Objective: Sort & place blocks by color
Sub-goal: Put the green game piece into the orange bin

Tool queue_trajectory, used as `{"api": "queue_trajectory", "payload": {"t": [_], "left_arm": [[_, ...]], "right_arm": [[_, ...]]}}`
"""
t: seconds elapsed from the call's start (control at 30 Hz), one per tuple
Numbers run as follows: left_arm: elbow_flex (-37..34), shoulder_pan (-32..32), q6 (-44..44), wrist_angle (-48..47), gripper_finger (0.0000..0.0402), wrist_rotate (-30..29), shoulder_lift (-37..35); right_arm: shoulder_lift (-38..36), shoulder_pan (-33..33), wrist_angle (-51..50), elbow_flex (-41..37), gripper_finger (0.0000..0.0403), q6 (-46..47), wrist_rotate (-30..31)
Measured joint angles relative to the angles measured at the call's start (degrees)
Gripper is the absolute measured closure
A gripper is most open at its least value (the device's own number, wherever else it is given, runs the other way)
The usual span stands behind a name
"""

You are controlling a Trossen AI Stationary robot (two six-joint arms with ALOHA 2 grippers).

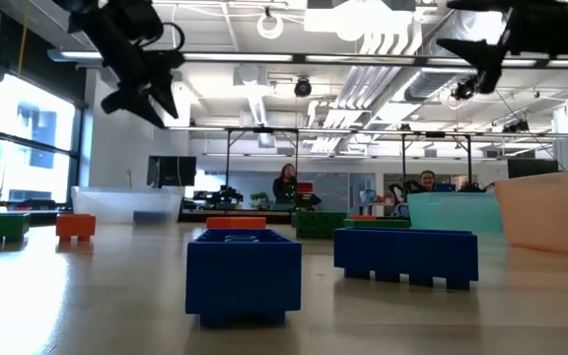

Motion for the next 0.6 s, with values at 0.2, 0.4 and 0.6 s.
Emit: {"api": "queue_trajectory", "payload": {"t": [0.2, 0.4, 0.6], "left_arm": [[0.02, -1.06, 0.45, -0.02, 0.0216, -0.25, -1.89], [0.02, -1.09, 0.45, -0.05, 0.0215, -0.23, -1.83], [0.01, -1.09, 0.45, -0.05, 0.0215, -0.25, -1.83]], "right_arm": [[10.37, 0.00, -10.77, 10.57, 0.0171, -9.25, -6.59], [18.95, 0.00, -23.17, 19.28, 0.0171, -13.95, -11.18], [27.21, 1.82, -32.85, 24.69, 0.0171, -19.31, -12.32]]}}
